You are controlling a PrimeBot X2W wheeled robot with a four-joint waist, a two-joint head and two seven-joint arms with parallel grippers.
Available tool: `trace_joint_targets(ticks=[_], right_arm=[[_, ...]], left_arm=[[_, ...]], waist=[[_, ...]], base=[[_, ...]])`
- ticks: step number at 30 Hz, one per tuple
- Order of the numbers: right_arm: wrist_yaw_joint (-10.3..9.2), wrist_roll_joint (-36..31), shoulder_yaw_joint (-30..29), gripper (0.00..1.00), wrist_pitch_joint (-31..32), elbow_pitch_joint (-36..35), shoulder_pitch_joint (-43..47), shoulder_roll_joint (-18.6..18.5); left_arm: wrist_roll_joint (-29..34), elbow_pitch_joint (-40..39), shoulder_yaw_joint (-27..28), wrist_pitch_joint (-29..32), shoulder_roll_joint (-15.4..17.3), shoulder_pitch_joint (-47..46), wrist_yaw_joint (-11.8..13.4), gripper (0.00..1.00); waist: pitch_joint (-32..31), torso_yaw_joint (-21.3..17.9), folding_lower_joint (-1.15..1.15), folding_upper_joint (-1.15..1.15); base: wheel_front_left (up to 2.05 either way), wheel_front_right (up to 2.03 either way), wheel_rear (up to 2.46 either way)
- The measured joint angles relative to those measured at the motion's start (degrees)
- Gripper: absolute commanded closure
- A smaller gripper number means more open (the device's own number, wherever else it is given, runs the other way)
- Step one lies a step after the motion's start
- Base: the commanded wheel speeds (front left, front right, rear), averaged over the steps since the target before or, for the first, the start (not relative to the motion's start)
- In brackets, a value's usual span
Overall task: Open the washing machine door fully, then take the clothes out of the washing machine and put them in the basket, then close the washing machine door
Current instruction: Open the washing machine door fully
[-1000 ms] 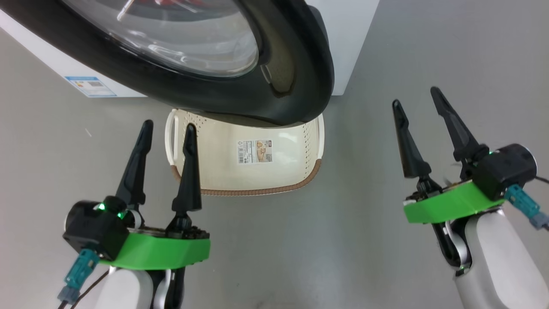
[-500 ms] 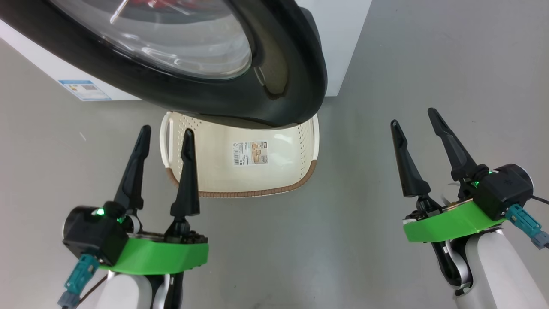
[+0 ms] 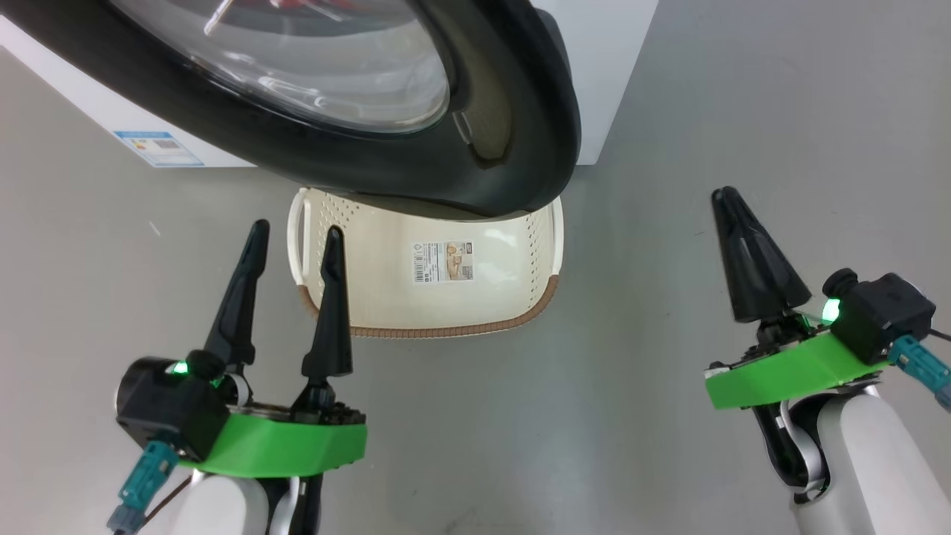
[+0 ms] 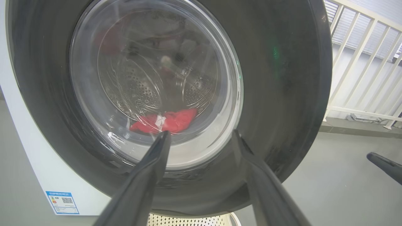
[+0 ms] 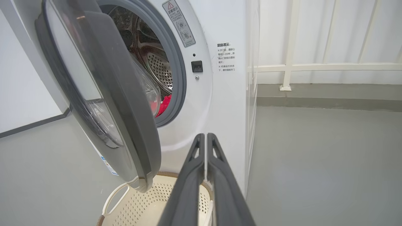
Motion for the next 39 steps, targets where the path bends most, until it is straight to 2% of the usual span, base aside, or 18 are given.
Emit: trace_joint_targets(ticks=[3, 6, 9, 10, 15, 22, 27, 31, 39], right_arm=[[0.0, 1.6, 0.1, 1.0, 1.0, 0.1, -1.1, 0.0], [0.0, 7.4, 0.0, 1.0, 2.4, 0.3, -3.4, 0.0], [0.0, 15.6, -0.4, 1.0, 4.0, 1.2, -5.4, 0.0], [0.0, 22.3, -0.8, 1.0, 5.6, 2.4, -6.8, -0.1], [0.0, 37.1, -0.7, 1.0, 11.4, 5.3, -11.2, -0.1], [-0.01, 53.9, -1.6, 1.0, 23.6, 10.2, -19.5, -0.1], [-0.01, 62.6, -2.8, 1.0, 31.7, 15.1, -25.5, -0.3], [-0.01, 68.0, -2.7, 1.0, 35.7, 18.7, -29.4, -0.3], [-0.01, 71.8, 0.4, 1.0, 38.7, 21.6, -33.5, -0.4]], left_arm=[[0.0, 0.1, -0.1, 0.0, 0.0, 0.0, 0.0, 0.0], [0.0, 0.3, -0.1, 0.0, 0.0, 0.0, 0.0, 0.0], [0.0, 0.5, -0.1, 0.0, 0.0, 0.0, 0.0, 0.0], [0.0, 0.7, -0.2, 0.0, 0.0, 0.0, 0.0, 0.0], [0.0, 0.9, -0.5, 0.0, 0.0, -0.1, 0.0, 0.0], [0.0, 1.0, -0.5, 0.0, 0.0, -0.1, -0.1, 0.0], [0.0, 1.0, -0.6, 0.0, 0.0, -0.2, -0.1, 0.0], [0.0, 1.2, -0.8, 0.0, 0.0, -0.3, -0.1, 0.0], [0.0, 1.2, -0.9, 0.0, 0.0, -0.4, -0.1, 0.0]], waist=[[0.1, 0.3, 0.0, 0.0], [0.2, 0.7, 0.0, 0.0], [0.2, 1.1, 0.0, 0.0], [0.2, 1.4, 0.0, 0.0], [0.5, 2.1, 0.0, 0.0], [1.1, 2.7, 0.0, 0.0], [1.4, 3.3, 0.0, 0.0], [1.9, 3.7, 0.0, 0.0], [2.7, 4.2, 0.0, 0.0]], base=[[0.0, 0.0, 0.0], [0.0, 0.0, 0.0], [0.0, 0.0, 0.0], [0.0, 0.0, 0.0], [0.0, 0.0, 0.0], [0.0, 0.0, 0.0], [0.0, 0.0, 0.0], [0.0, 0.0, 0.0], [0.0, 0.0, 0.0]])
